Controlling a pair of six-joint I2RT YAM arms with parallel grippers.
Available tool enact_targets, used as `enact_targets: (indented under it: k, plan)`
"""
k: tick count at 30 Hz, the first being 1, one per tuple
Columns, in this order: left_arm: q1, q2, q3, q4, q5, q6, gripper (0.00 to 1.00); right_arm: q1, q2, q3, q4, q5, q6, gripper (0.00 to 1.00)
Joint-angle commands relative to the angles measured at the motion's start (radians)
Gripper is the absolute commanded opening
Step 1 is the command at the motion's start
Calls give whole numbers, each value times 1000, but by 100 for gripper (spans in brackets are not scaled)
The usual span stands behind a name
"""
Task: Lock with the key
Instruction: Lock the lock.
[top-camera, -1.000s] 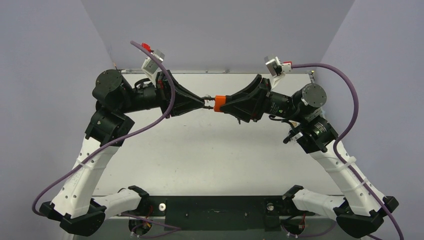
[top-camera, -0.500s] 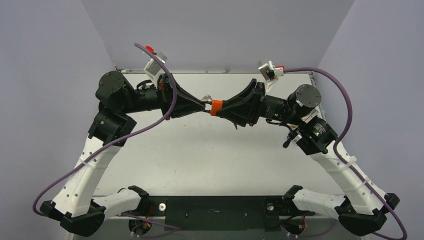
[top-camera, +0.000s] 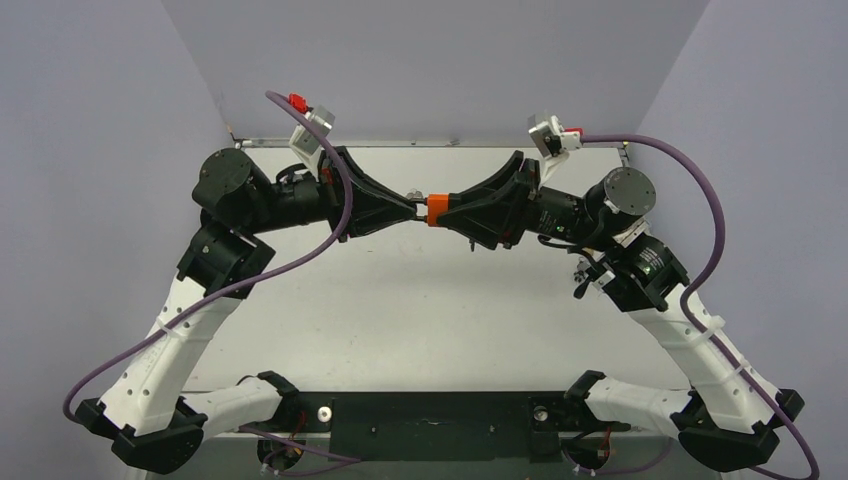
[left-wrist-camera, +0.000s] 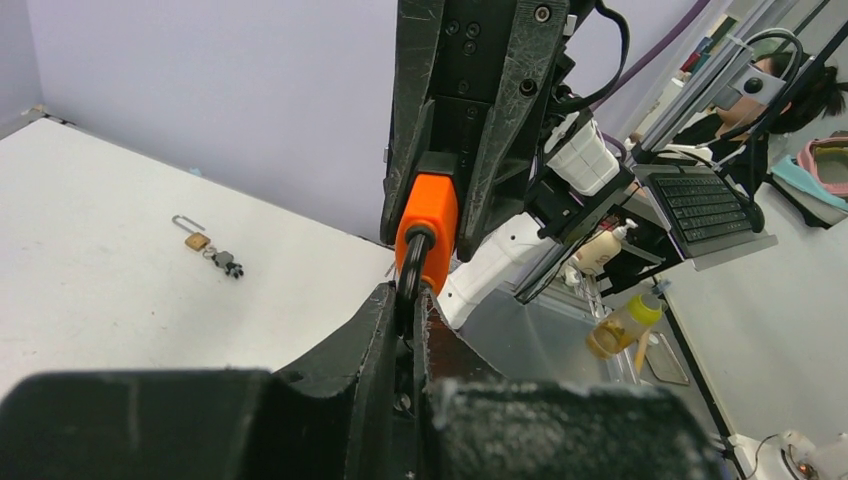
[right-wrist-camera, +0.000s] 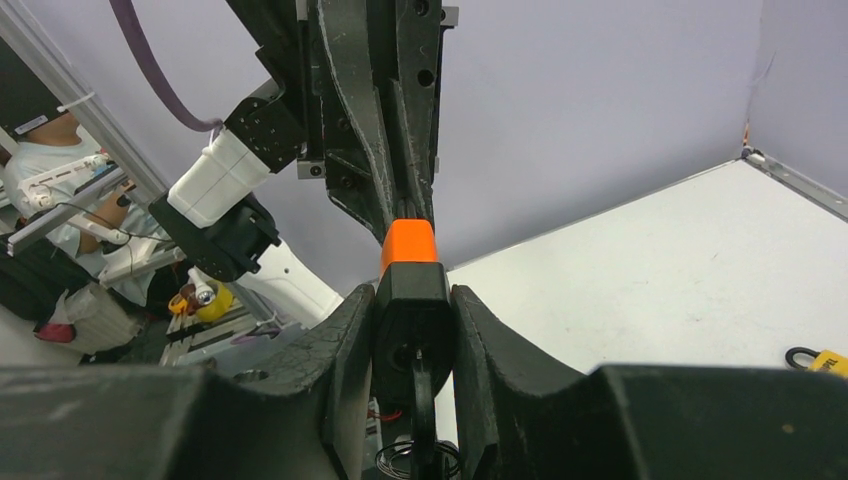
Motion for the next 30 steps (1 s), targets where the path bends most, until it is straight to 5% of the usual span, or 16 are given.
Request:
enact_targets:
  k: [1,17,22,26,30]
  plan:
    - [-87,57,30,-40,-9,34,0,53,98,39,71,25,-14,0]
    - [-169,133,152,-6,-22,10,0,98,142,28,-16,102,-82,0]
    - [-130,90,112,-57,-127,44,0,44,103,3,18,94,-66,0]
    - [-22,64,56,18,-150,-49,0,-23,61,-48,129,17,-13,43]
    - [41,68,62,23,-149,-77,0,-88,3,-121,233,-35,32,66]
